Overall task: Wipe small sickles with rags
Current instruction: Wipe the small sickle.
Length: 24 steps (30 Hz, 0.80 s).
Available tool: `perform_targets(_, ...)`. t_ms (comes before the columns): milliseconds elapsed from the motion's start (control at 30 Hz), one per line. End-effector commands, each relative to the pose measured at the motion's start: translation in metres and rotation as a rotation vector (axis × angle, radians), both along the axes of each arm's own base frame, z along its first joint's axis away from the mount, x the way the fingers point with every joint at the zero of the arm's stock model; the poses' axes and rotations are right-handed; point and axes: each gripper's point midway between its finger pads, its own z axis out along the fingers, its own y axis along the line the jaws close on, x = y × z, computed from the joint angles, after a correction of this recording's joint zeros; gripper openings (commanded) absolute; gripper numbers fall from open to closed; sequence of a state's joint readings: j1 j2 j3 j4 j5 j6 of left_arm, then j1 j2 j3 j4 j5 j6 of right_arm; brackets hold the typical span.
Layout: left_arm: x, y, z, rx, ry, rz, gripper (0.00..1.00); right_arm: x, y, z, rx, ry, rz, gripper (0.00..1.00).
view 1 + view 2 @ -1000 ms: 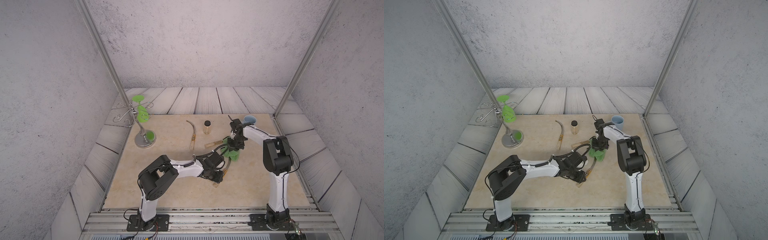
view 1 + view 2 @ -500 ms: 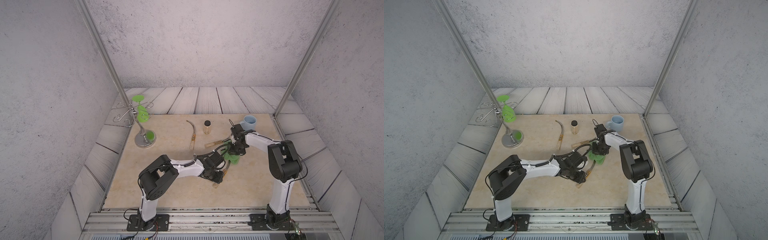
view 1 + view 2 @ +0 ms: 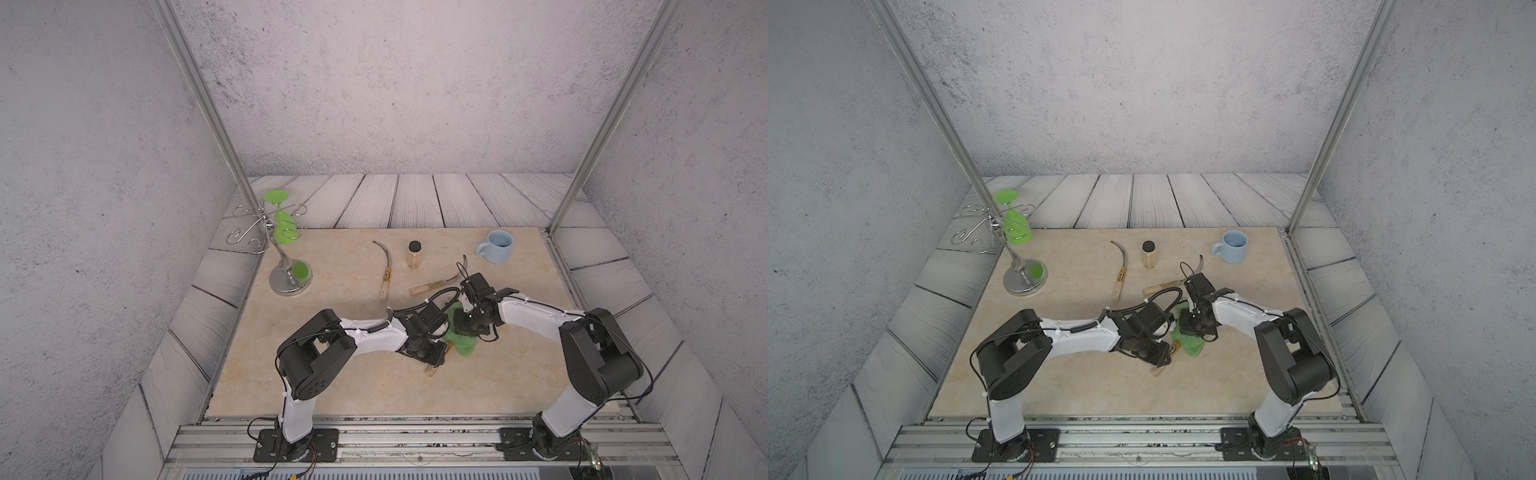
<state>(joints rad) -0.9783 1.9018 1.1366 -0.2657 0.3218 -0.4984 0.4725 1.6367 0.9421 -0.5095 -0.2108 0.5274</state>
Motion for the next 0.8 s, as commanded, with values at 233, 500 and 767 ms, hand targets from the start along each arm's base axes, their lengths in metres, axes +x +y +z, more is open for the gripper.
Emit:
perform_targets(233,0.007,0.022,-0.022,0.078,-0.008,0.053,0.0,-0.034,-0.045,0.097,-0.036,-0.016,-0.056,0.12)
perform_targets(500,0.007,0.02,-0.021,0.067,-0.004,0.055,0.0,-0.031,-0.121,0.123,-0.28,-0.04,-0.137,0.13)
perform_targets(767,0.005,0.022,-0.023,0.076,0.0,0.051,0.0,-0.017,-0.146,0.1,-0.455,-0.002,-0.153,0.14)
